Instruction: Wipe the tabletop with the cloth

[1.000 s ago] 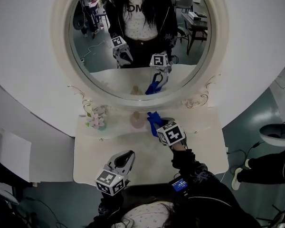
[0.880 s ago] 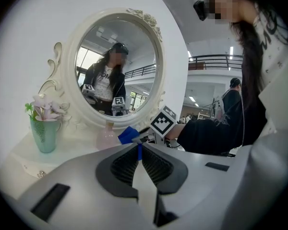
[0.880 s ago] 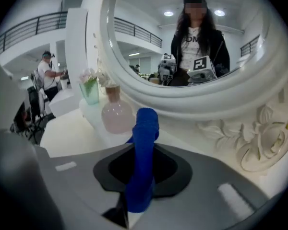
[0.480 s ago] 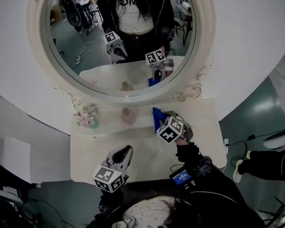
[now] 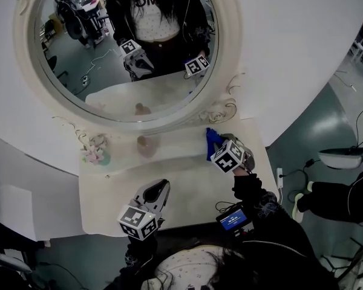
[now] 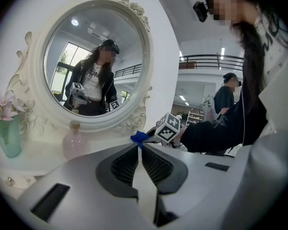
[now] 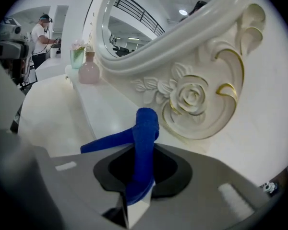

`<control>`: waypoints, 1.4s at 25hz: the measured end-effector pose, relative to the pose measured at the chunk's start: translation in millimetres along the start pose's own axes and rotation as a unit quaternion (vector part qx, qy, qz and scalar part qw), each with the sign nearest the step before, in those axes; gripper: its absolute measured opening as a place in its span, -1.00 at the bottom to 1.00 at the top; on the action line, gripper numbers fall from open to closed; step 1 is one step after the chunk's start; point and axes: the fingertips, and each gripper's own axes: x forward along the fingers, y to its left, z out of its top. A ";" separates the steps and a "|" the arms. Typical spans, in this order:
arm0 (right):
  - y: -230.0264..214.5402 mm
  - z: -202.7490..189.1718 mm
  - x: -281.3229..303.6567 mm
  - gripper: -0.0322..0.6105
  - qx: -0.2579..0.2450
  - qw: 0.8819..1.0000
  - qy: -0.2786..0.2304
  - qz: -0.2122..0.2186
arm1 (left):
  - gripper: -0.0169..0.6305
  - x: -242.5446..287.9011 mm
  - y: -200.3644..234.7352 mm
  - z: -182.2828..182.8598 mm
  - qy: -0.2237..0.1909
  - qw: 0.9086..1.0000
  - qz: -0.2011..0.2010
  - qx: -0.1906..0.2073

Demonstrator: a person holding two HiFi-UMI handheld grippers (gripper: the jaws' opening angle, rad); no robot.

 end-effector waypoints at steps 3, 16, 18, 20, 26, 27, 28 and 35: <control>-20.9 -20.2 -7.0 -0.66 0.012 1.000 0.008 -0.019 | -0.94 9.3 -10.2 -0.6 -0.001 1.000 -0.012 0.001; -80.2 -83.6 -34.7 -0.67 0.054 0.995 0.043 -0.076 | -0.94 17.7 -23.9 -1.1 -0.006 1.000 -0.027 -0.005; -81.0 -85.4 -35.5 -0.67 0.054 0.994 0.047 -0.079 | -0.94 13.6 -23.4 -2.7 -0.005 1.000 -0.024 -0.006; -78.3 -85.4 -37.4 -0.67 0.052 0.994 0.052 -0.081 | -0.94 7.5 -22.0 -5.4 -0.002 1.000 -0.021 -0.006; -46.7 -56.2 -54.7 -0.66 0.080 0.995 0.010 -0.059 | -0.94 -23.6 -5.9 -16.7 0.007 1.000 0.003 -0.017; -39.2 -50.1 -57.5 -0.66 0.079 0.995 0.005 -0.056 | -0.94 -30.0 -2.2 -19.0 0.008 1.000 0.008 -0.019; -31.1 -43.6 -60.1 -0.66 0.073 0.996 0.001 -0.053 | -0.94 -36.5 2.2 -21.0 0.008 1.000 0.012 -0.022; 47.4 16.6 -70.0 -0.66 0.065 0.997 -0.031 -0.032 | -0.94 -92.4 51.2 -30.2 0.005 0.999 0.025 -0.028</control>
